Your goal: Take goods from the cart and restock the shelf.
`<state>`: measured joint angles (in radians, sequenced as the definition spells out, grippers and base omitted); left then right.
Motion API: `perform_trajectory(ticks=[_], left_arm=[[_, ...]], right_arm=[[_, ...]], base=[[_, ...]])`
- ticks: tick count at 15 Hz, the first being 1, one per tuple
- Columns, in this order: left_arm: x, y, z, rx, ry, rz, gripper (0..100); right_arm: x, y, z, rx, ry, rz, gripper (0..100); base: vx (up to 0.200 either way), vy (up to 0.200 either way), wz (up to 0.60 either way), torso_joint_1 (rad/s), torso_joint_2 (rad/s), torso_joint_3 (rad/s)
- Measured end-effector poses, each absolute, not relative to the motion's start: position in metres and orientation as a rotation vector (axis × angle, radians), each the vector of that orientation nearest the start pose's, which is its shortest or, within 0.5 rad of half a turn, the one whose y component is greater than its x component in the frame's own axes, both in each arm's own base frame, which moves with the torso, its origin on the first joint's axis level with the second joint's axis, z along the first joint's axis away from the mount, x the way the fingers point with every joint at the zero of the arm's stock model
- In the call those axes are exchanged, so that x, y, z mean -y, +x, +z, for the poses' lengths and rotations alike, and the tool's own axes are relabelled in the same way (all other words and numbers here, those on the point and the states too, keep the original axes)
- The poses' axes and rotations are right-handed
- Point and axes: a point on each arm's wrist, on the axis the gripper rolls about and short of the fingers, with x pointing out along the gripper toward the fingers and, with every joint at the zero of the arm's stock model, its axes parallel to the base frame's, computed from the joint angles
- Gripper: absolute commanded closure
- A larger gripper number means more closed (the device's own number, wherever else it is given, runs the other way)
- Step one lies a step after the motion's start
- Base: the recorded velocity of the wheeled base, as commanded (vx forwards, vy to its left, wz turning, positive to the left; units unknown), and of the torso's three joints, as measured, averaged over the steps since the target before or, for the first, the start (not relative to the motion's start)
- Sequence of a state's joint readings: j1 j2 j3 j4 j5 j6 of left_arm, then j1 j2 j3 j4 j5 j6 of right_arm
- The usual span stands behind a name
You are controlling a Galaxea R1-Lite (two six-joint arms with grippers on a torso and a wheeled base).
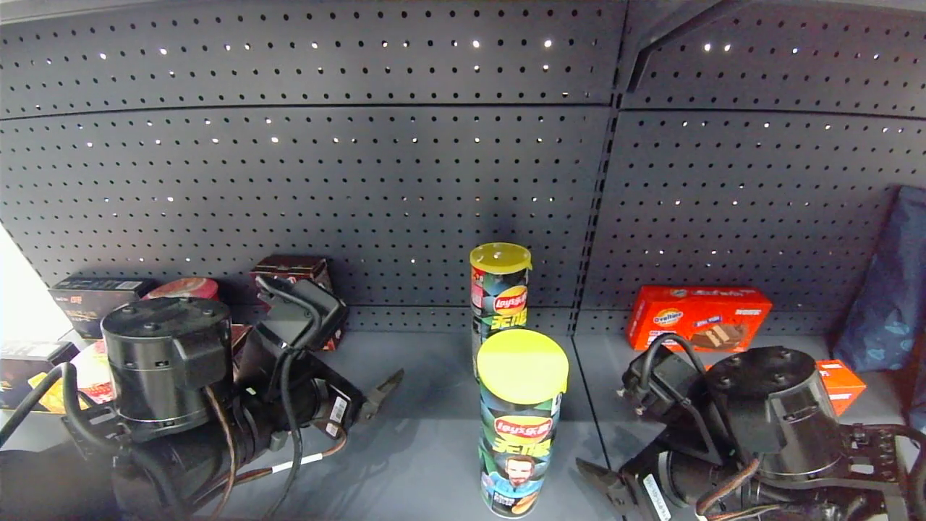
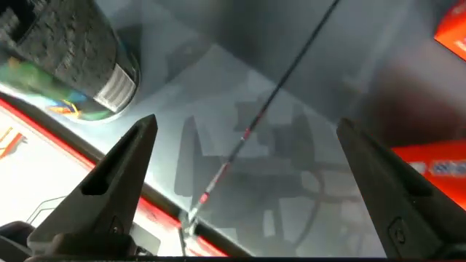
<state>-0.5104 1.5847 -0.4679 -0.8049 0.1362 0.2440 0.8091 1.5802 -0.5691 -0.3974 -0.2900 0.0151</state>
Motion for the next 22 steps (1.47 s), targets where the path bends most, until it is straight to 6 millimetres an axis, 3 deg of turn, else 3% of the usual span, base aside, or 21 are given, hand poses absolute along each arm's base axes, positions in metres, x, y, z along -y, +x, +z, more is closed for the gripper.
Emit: perform_trajectory(ticks=[10, 22], left_arm=[[0.119, 0.22, 0.142, -0.26, 0.341, -0.405, 0], [0.12, 0.223, 0.142, -0.259, 0.341, -0.404, 0]], right_arm=[[-0.196, 0.178, 0.129, -0.534, -0.33, 0.539, 0], [-0.204, 0.181, 0.125, -0.538, -0.335, 0.552, 0]], base=[[0.0, 0.0, 0.0, 0.0, 0.0, 0.0], [0.0, 0.0, 0.0, 0.0, 0.0, 0.0]])
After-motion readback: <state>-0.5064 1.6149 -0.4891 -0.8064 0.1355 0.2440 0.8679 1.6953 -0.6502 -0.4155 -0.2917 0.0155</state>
